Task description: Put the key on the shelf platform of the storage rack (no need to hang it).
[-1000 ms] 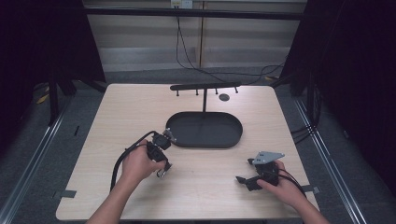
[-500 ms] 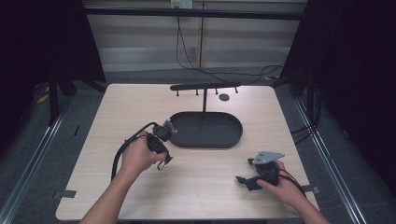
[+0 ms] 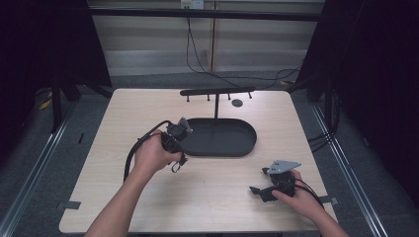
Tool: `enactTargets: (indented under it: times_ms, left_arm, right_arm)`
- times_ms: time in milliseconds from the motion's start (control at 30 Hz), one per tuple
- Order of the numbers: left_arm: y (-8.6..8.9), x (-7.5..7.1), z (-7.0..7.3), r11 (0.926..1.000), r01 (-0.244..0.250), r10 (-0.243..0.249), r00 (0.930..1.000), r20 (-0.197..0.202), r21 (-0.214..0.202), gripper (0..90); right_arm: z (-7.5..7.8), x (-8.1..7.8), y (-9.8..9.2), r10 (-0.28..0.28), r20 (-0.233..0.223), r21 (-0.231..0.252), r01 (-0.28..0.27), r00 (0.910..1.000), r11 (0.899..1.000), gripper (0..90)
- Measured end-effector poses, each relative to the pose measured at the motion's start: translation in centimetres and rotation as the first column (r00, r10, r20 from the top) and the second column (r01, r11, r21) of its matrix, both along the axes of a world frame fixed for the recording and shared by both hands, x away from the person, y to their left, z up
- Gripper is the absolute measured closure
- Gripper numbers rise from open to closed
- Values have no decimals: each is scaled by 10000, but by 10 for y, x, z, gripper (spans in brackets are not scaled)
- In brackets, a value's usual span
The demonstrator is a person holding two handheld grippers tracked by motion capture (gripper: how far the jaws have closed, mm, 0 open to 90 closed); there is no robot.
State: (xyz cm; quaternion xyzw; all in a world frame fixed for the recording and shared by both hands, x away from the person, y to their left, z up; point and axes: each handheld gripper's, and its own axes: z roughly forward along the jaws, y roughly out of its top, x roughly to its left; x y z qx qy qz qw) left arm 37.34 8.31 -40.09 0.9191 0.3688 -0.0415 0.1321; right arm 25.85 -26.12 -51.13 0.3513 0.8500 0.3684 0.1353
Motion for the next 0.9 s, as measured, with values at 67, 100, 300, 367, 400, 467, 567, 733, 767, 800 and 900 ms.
enactTargets:
  times_ms: [67, 100, 300, 367, 400, 467, 567, 733, 767, 800, 900]
  left_arm:
    - [-2, 1, 2, 10000, 32, -32, 10000, 17, 7, 732]
    - [-2, 2, 3, 10000, 46, -46, 10000, 6, -10, 732]
    - [-8, 6, 9, 10000, 91, -91, 9999, -80, 12, 731]
    - [-10, 8, 10, 10000, 70, -70, 10000, -46, 32, 732]
    - [-11, 9, 11, 10000, 77, -77, 10000, 1, 58, 731]
    - [-12, 11, 11, 10000, 64, -64, 10000, -25, 3, 731]
    - [-14, 15, 12, 10000, -9, 9, 10000, -6, 12, 732]
    - [-18, 20, 14, 10000, -48, 48, 10000, 11, 14, 731]
    - [-19, 21, 14, 10000, -50, 50, 10000, 5, 2, 732]
    - [-19, 21, 14, 10000, -52, 52, 10000, 10, -2, 732]
    - [-22, 23, 15, 10000, -39, 38, 10000, 64, 16, 731]
  right_arm:
    - [0, 0, 0, 1, 0, 2, -1, 10000, 10000, 124]
    - [0, 0, 0, -14, -8, -4, 14, 10000, 10000, 124]
    - [0, 0, 0, -13, -12, -5, 13, 10000, 10000, 124]
    - [0, 0, 0, -13, -8, -4, 13, 10000, 10000, 124]
    - [0, 0, 0, -14, -10, -5, 14, 10000, 10000, 124]
    - [0, 0, 0, -16, -10, -4, 16, 10000, 10000, 124]
    - [0, 0, 0, -7, 6, 6, 7, 10000, 10000, 124]
    - [0, 0, 0, -7, -5, 1, 7, 10000, 10000, 124]
    - [0, 0, 0, -8, -5, 3, 8, 10000, 10000, 124]
    - [0, -1, 0, -9, -10, 5, 9, 10000, 10000, 124]
    - [0, -1, 0, 7, -9, 9, -7, 10000, 10000, 124]
